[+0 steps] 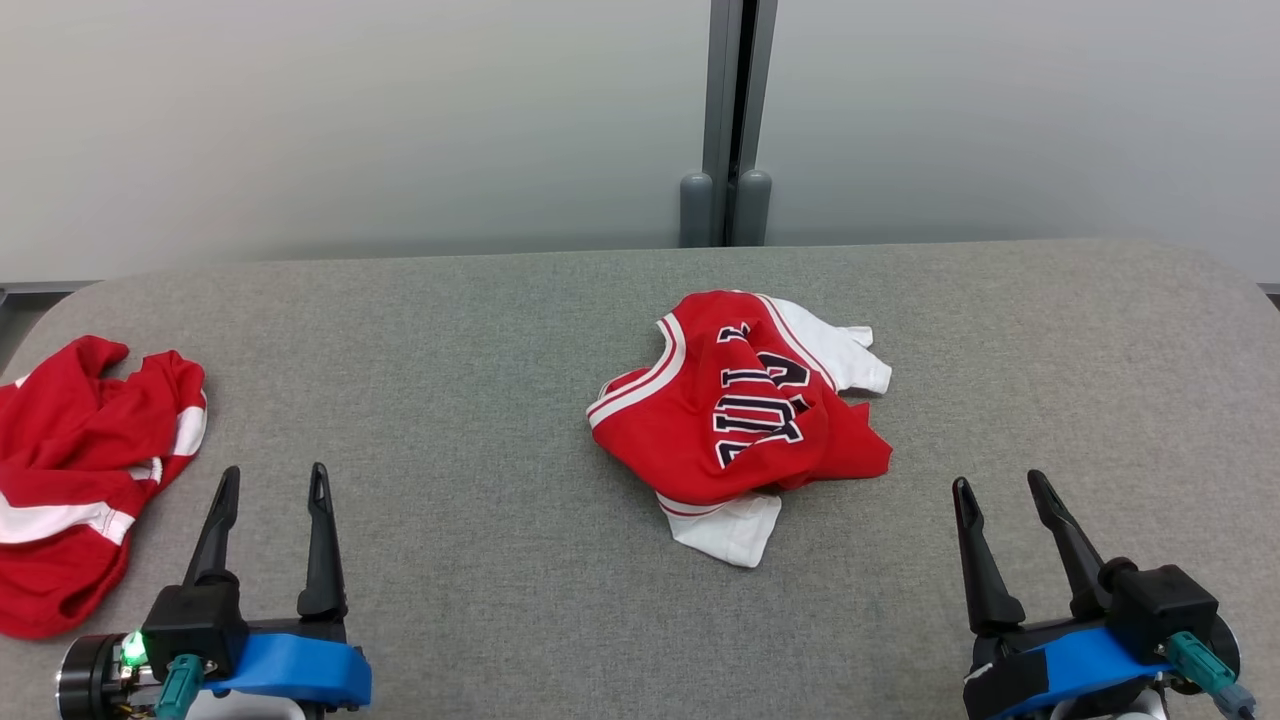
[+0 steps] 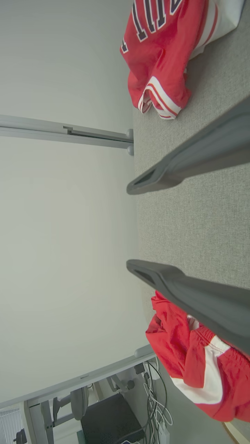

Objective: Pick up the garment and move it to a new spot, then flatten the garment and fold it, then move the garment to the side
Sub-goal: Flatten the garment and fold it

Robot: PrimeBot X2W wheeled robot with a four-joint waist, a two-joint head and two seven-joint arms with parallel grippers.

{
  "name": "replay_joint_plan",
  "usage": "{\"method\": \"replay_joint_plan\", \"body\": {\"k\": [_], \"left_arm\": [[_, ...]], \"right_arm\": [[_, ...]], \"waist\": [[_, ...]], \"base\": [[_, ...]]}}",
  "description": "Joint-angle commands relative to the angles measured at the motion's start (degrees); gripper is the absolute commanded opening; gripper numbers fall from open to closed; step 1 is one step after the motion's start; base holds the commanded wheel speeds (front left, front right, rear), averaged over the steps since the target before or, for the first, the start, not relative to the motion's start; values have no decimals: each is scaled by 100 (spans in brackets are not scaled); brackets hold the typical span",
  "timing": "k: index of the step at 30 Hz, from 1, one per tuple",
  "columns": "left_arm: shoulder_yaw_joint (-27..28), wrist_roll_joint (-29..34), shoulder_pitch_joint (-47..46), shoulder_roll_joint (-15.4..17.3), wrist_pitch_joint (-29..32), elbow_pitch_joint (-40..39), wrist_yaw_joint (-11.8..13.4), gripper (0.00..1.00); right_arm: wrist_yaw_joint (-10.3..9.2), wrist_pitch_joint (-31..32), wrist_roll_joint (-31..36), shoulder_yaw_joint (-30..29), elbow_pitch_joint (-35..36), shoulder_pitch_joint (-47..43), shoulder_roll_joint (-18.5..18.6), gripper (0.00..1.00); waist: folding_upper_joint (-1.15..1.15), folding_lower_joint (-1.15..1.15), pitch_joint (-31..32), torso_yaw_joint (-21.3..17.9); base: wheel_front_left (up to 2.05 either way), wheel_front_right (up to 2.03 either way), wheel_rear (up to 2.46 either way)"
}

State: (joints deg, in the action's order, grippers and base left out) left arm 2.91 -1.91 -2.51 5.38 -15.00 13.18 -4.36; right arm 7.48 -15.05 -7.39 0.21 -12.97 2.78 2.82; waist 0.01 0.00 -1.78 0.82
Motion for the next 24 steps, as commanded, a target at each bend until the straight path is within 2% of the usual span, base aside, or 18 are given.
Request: {"method": "replay_joint_plan", "body": {"k": [1,15,24], "left_arm": [[12,51,-69,-3,-28,13,-5,100],[-61,-50,-320,-75,-28,172,-57,100],[-349,-25,-1385,-72,-26,601,-194,100]], "right_arm": [[3,-20,-22,3,-7,-7,13,100],[3,-20,34,21,-21,69,12,100],[3,-20,24,157,21,292,14,100]], "waist": [[-1,0,-2,1],[-1,0,-75,-11],[-1,0,-416,-367]], "base": [[0,0,0],[0,0,0],[0,0,0]]}}
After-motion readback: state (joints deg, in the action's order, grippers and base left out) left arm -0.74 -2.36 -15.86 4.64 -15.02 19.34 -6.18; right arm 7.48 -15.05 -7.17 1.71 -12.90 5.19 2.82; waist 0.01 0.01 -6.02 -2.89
